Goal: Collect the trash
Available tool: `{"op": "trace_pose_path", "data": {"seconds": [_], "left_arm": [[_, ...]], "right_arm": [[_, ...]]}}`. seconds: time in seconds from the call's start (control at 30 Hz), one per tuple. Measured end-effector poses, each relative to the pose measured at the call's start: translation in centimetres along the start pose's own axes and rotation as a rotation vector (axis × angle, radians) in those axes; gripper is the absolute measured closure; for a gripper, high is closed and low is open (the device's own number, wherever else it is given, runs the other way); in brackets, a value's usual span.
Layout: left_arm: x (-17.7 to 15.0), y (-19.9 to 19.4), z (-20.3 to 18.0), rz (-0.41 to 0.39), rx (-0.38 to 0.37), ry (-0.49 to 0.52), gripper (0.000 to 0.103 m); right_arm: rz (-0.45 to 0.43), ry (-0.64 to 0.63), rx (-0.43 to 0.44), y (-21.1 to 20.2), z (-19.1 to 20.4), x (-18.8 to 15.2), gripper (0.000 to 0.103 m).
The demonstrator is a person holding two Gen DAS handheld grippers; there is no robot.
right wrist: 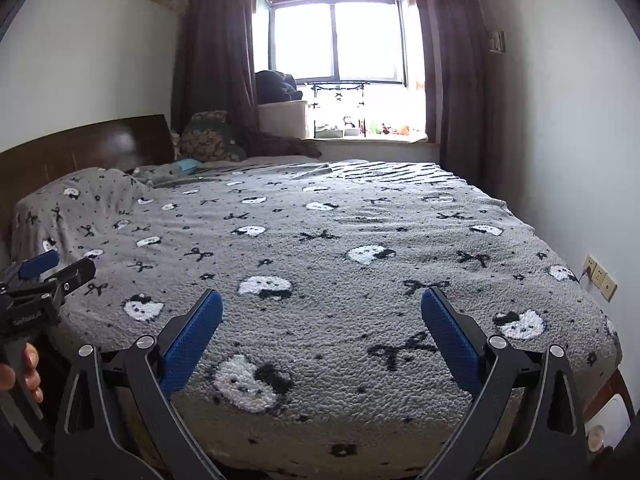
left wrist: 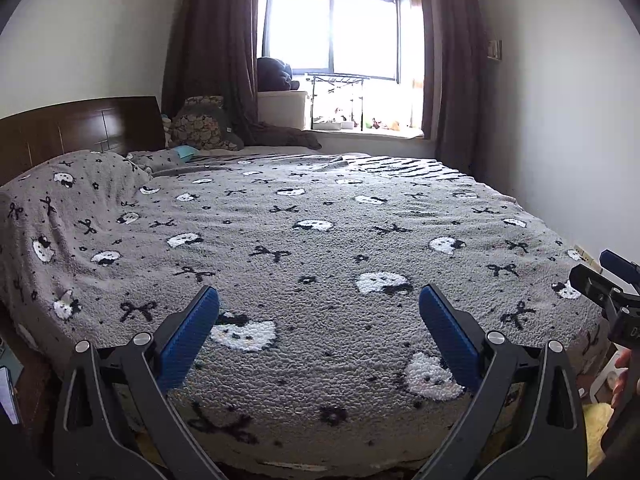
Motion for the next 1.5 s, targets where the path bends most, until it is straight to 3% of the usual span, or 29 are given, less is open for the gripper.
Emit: {"op": "trace_pose_path", "data": {"seconds": [1.5], "left_arm": [[0.68,-0.43,0.34,-0.001,0.024,0.008,0.008]], "right_arm": [[-0.018,0.02,0.023,-0.48,0.34,0.61,0.003]]}}
Point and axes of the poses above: each gripper's, at about its wrist camera, not at the fingertips, and y roughly the way its jaws point, z to its left, x to its top, the point moved 7 cm from there along y, roughly the way its jaws point, and after that the axes turned 2 degrees about x, right-handed, at the moved point
